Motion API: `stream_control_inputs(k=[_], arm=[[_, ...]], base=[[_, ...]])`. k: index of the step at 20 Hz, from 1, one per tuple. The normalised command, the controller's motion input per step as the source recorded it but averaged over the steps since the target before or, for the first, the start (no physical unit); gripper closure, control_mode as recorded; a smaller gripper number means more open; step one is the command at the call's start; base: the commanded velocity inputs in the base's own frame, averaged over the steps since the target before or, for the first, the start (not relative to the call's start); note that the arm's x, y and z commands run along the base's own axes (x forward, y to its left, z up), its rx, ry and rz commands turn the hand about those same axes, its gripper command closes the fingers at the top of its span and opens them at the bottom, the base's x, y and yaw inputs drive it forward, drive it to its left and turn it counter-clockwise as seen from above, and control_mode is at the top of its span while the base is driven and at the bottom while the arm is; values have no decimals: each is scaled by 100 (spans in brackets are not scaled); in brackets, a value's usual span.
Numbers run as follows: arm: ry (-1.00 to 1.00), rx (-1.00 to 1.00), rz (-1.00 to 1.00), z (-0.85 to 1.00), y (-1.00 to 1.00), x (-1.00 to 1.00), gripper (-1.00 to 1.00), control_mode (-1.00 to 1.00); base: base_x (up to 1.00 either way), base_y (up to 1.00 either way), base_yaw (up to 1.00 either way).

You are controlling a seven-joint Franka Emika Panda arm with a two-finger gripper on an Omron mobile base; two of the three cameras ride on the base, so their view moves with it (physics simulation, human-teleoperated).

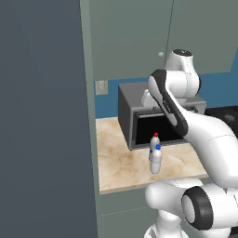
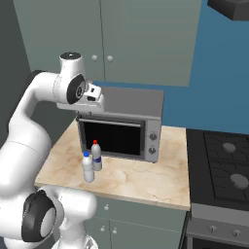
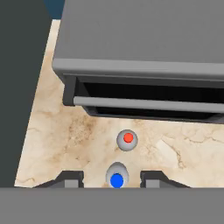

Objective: Take the bottled waters from the counter and place them in the freezer to freeze. Close the freezer door after placing the bottles.

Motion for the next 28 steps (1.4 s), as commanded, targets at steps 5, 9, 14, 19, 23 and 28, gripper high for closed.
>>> stream_control_inputs(k=[5, 9, 14, 19, 23, 28], arm=[[-5, 0, 7, 0, -24, -30, -100, -100], [-13, 0, 23, 0, -59, -69, -100, -100], [-4, 3, 34, -8, -57, -65, -100, -100], [0, 6, 42, -27, -44, -49, -100, -100], [-2, 9, 43, -26, -42, -26, -100, -100], [-11, 13, 48, -39, -35, -25, -100, -100]], base=[[0, 0, 0], [0, 0, 0], [0, 0, 0], [0, 0, 0], [0, 0, 0], [0, 0, 0]])
